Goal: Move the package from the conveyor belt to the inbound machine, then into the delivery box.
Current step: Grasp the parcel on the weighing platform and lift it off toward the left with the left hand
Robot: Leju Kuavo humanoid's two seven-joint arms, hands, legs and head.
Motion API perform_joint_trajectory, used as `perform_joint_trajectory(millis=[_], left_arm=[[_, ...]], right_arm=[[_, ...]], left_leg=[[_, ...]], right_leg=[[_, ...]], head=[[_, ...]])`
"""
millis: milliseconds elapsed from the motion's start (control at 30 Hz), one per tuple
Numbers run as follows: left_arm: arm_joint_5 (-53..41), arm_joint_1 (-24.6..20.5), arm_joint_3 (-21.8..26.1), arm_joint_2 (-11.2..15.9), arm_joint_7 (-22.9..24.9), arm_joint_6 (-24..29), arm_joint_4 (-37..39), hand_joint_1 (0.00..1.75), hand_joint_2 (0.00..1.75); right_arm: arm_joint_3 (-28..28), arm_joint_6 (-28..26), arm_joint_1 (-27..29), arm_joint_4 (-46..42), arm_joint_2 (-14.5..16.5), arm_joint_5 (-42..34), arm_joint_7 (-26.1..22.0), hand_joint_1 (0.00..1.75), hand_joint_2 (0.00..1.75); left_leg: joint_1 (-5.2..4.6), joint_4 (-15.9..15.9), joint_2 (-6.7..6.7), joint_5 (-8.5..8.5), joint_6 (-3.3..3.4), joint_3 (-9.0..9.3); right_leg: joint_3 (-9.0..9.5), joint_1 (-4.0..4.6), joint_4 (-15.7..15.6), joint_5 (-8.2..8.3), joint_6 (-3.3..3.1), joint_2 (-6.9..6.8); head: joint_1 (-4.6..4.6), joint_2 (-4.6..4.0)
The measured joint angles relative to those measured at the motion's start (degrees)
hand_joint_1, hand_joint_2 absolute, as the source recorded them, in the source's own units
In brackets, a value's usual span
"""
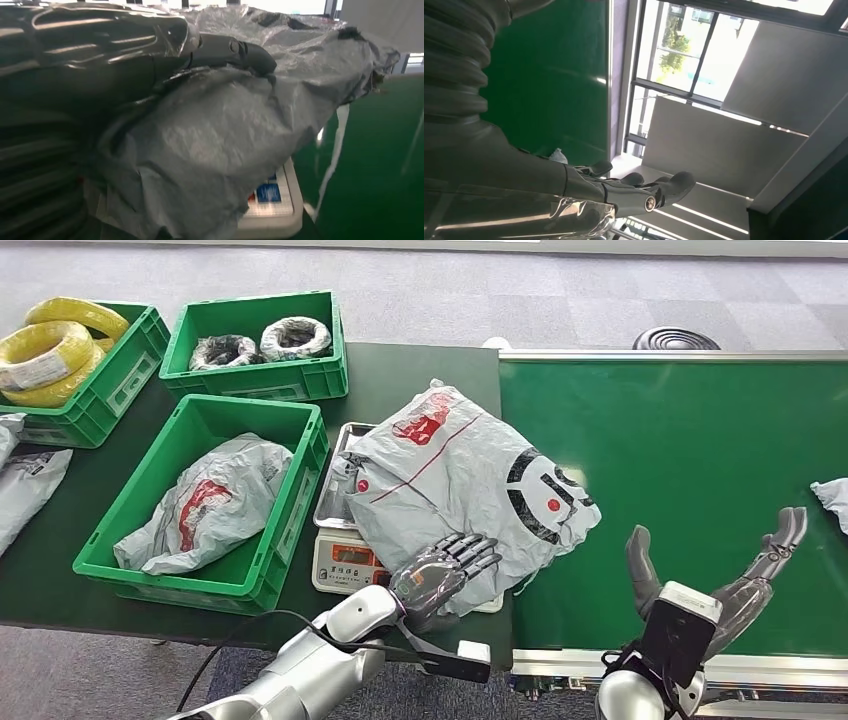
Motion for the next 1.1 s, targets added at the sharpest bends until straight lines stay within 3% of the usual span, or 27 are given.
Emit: perform_joint_trajectory(millis=[67,100,600,767,900,1100], left_arm=[[0.08,0.31,-0.33,-0.02,0.21,0.28,1.13,1.7,1.75],[0.2,0.45,-0.4,-0.02,0.3,0.53,1.52,1.73,1.75],[1.91,0.71,-0.24,-0.02,0.46,2.02,2.41,1.75,1.75],[6.19,0.94,1.63,0.01,-3.1,2.09,1.96,1.75,1.75],[12.57,1.4,4.79,0.27,-6.91,-0.78,-1.22,1.75,1.75],[25.23,2.55,11.36,1.98,-10.18,-8.99,-12.79,1.75,1.75]], right_arm=[[0.56,0.0,0.05,-0.37,-0.01,0.0,-0.18,0.0,1.75],[0.83,0.01,0.06,-0.45,-0.01,-0.03,-0.35,0.0,1.75],[3.31,0.01,-1.36,0.39,-0.07,0.44,0.52,0.0,1.75],[3.68,0.01,-1.8,1.09,-0.19,0.44,0.75,0.0,1.75],[3.91,0.01,-2.1,1.74,-0.2,0.26,0.74,0.0,1.75],[3.95,0.01,-2.95,3.31,-0.21,-0.18,0.38,0.0,1.75]], left_leg=[[0.0,0.0,0.0,0.0,0.0,0.0],[0.0,0.0,0.0,0.0,0.0,0.0],[-0.01,-0.01,-0.02,0.0,0.0,0.19],[-0.01,-0.01,-0.02,0.01,0.0,0.19],[-0.01,-0.01,-0.02,0.01,0.0,0.17],[0.0,-0.01,-0.02,0.01,0.0,0.14]], right_leg=[[0.01,0.0,0.0,0.0,0.0,0.0],[0.02,-0.01,0.0,0.0,0.0,-0.01],[0.24,0.0,0.0,0.0,0.0,-0.03],[0.24,0.0,0.0,0.0,0.0,-0.03],[0.22,0.0,0.01,0.0,0.0,-0.02],[0.19,0.01,0.02,0.0,0.0,-0.02]], head=[[0.0,0.0],[0.0,0.0],[0.0,0.0],[0.01,0.0],[0.0,0.0],[0.0,0.0]])
